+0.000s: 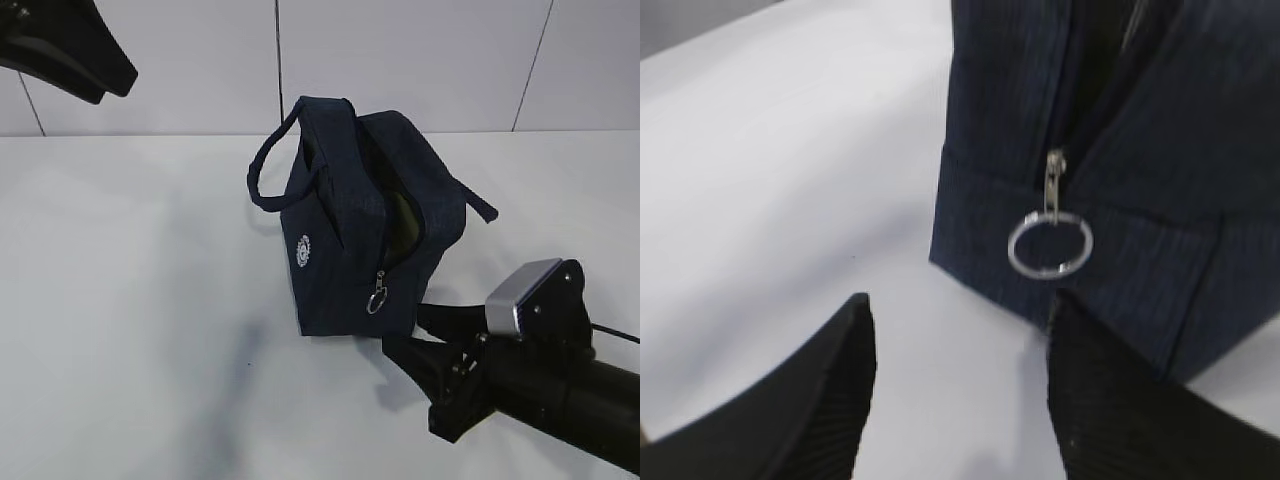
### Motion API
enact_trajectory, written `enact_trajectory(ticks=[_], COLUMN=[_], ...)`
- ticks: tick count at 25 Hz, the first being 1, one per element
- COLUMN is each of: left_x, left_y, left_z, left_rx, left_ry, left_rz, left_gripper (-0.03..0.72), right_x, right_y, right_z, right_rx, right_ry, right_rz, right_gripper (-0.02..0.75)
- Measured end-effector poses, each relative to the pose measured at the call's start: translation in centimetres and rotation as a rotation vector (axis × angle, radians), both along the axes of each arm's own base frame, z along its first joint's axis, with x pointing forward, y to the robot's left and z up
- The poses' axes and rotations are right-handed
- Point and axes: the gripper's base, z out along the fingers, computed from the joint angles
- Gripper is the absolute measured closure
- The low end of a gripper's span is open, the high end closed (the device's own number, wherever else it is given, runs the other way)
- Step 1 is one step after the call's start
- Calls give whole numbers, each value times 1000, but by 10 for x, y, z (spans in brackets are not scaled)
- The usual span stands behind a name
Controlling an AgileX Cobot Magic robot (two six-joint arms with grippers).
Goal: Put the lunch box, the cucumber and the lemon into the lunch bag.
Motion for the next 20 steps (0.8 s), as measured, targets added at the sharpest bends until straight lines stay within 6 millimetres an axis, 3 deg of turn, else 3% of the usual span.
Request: enact_trajectory(ticks=[5, 20], left_x=[0, 0], left_y=[0, 0], left_z=[0, 0], left_rx=[0, 0], left_ry=[0, 0], left_rz=[0, 0], left_gripper=[460, 460], right_x=[19, 48], right_y=[8, 21], right_z=[-4, -22], right_rx=[10, 3], right_ry=[-22, -22], right_rz=[0, 2], right_gripper=[321, 321])
